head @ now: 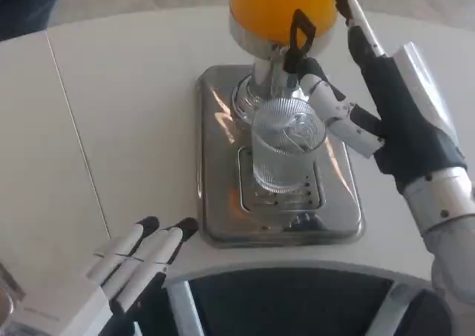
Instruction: Grasp the cup under the faucet to collect the drink, then remove the cup.
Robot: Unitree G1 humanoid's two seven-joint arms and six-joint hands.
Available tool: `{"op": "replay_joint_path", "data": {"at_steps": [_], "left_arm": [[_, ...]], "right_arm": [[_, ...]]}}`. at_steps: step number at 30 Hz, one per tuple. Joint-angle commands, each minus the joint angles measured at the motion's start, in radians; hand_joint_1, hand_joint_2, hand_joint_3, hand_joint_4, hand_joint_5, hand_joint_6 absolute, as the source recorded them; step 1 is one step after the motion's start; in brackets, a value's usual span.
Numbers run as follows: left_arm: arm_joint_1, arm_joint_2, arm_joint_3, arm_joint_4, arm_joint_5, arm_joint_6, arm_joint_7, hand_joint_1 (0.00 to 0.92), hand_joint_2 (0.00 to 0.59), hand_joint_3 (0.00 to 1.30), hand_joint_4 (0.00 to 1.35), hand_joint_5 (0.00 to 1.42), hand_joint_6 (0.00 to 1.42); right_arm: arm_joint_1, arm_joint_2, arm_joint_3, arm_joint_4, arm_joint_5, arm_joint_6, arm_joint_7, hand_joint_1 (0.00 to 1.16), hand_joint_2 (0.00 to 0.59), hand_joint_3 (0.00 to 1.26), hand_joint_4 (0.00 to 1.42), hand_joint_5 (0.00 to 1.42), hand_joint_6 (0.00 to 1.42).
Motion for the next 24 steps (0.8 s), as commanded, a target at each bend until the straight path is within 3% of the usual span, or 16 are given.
{"op": "replay_joint_path", "data": {"at_steps": [1, 7, 24], "left_arm": [[0.014, -0.013, 0.004, -0.014, 0.024, -0.008, -0.018, 0.000, 0.106, 0.01, 0.00, 0.00, 0.10], [0.014, -0.017, 0.008, -0.016, 0.030, -0.009, -0.023, 0.000, 0.106, 0.01, 0.00, 0.00, 0.10], [0.016, -0.022, 0.021, -0.011, 0.030, -0.010, -0.030, 0.000, 0.106, 0.02, 0.00, 0.00, 0.10]], "right_arm": [[-0.015, 0.019, 0.038, -0.002, 0.018, -0.029, -0.024, 0.28, 0.481, 0.00, 0.00, 0.00, 0.01], [-0.022, 0.040, 0.073, -0.037, 0.059, -0.028, -0.005, 0.29, 0.488, 0.00, 0.00, 0.00, 0.00], [-0.044, 0.037, 0.133, -0.020, 0.108, -0.041, 0.018, 0.30, 0.492, 0.00, 0.00, 0.00, 0.00]]}}
